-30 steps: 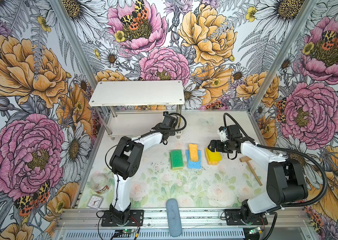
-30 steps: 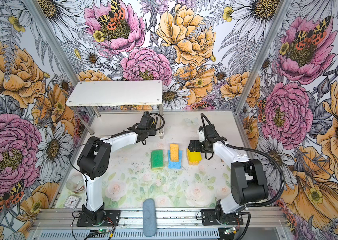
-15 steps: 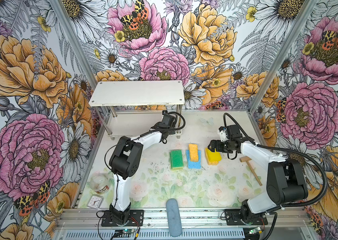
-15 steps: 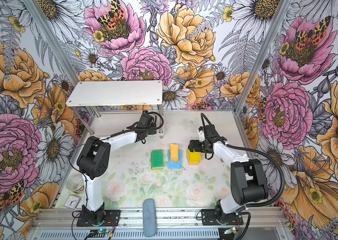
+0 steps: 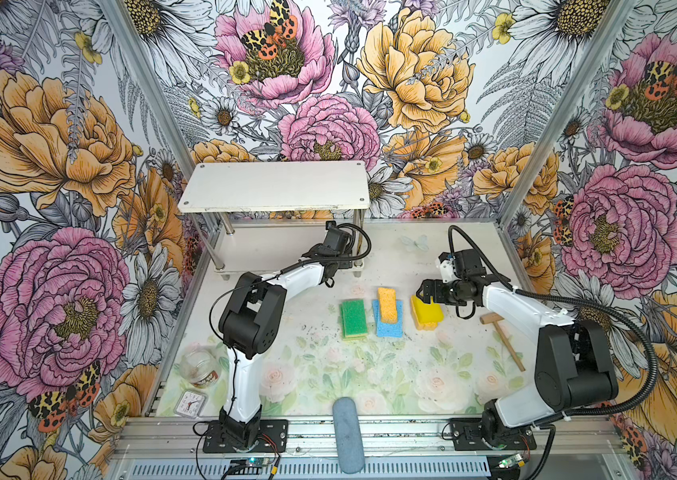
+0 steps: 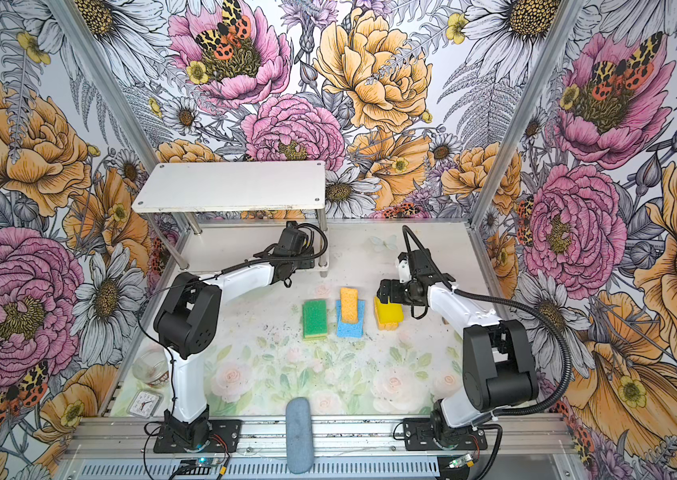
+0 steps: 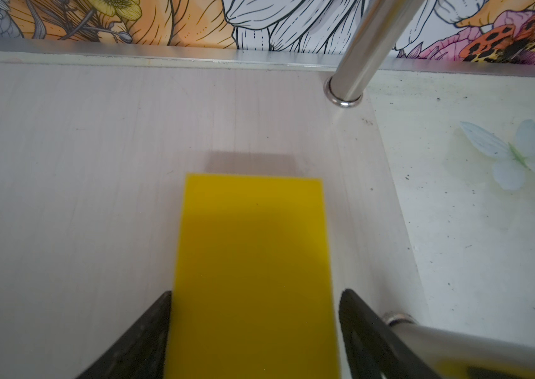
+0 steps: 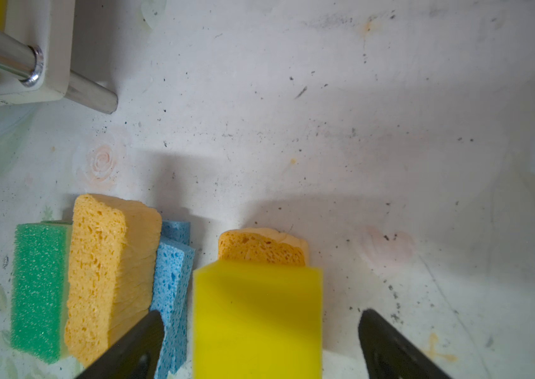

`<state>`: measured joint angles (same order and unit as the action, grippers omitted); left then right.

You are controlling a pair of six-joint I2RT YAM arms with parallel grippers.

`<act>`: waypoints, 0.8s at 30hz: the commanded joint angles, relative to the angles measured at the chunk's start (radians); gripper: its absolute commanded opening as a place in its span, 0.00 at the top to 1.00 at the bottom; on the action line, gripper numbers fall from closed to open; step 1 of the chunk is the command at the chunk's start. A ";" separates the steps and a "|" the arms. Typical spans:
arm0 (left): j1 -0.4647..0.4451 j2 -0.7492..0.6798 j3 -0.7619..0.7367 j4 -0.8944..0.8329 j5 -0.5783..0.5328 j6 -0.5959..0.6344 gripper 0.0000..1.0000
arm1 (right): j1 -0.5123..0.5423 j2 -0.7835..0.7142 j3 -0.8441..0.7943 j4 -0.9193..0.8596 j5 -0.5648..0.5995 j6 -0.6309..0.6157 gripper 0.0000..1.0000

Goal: Place and organize the cleaning sponges onto the shelf
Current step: 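Lower the yellow sponge onto the shelf's top surface with the left gripper, then open the left gripper to release the yellow sponge on the shelf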

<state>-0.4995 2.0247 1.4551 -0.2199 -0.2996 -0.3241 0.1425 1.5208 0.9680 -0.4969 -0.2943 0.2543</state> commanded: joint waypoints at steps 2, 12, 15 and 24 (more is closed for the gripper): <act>0.007 -0.052 -0.019 0.024 0.035 -0.016 0.20 | -0.007 -0.045 0.014 0.008 -0.023 0.009 0.05; 0.022 -0.067 -0.038 0.017 0.010 -0.010 0.19 | -0.007 -0.066 0.009 -0.012 -0.046 0.011 0.05; 0.027 -0.080 -0.046 0.017 0.009 -0.009 0.18 | -0.007 -0.077 0.005 -0.024 -0.054 0.008 0.05; 0.027 -0.108 -0.061 0.028 0.046 0.005 0.16 | -0.007 -0.096 -0.004 -0.043 -0.075 0.011 0.04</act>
<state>-0.4797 1.9556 1.4086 -0.2184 -0.2848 -0.3328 0.1425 1.4578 0.9680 -0.5316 -0.3538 0.2543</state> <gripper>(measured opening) 0.836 0.960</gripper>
